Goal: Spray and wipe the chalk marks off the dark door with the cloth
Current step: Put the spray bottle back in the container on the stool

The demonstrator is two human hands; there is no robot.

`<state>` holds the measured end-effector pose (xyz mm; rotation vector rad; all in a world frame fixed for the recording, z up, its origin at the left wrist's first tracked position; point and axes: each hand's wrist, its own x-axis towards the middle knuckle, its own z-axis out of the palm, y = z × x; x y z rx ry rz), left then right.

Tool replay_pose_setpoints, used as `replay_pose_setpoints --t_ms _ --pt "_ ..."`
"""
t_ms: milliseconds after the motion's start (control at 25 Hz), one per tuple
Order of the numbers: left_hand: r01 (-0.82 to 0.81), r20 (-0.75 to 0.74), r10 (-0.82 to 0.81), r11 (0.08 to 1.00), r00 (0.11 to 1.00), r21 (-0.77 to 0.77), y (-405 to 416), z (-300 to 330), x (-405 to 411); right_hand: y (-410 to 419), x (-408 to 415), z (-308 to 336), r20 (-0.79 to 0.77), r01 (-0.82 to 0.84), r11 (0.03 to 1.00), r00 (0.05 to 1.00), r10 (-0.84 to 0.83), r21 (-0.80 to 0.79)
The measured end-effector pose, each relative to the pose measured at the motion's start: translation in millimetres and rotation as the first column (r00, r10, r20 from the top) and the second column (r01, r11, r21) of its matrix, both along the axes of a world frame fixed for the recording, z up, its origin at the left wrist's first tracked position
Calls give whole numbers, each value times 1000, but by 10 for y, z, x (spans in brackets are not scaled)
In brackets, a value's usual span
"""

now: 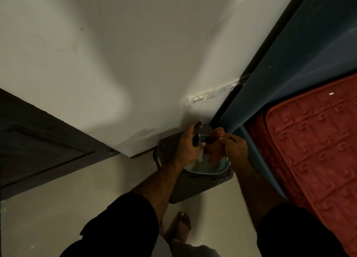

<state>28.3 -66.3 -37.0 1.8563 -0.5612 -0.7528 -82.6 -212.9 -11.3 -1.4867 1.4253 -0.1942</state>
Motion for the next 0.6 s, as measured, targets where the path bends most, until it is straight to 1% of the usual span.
replay_pose_setpoints --t_ms 120,200,280,360,440,520,600 --pt "-11 29 10 999 1000 32 56 -152 -62 -5 -66 -120 26 -12 1000 1000 12 -7" --pt "3 58 -6 998 998 59 88 -146 -87 30 -114 -106 37 -7 1000 999 7 -13" --pt "40 54 -44 997 998 71 170 -66 -97 100 -177 -13 52 9 1000 999 -8 -21" --pt "88 52 -93 992 994 86 313 88 -119 191 -250 148 64 24 999 998 -22 -23" --pt "99 86 -108 989 990 106 476 238 -141 295 -329 349 88 48 999 995 -47 -13" --pt "67 119 -83 989 989 131 651 447 -177 446 -405 600 111 62 998 992 -61 -8" --pt "25 151 -42 993 988 116 856 728 -187 654 -454 939 188 83 996 979 -84 10"
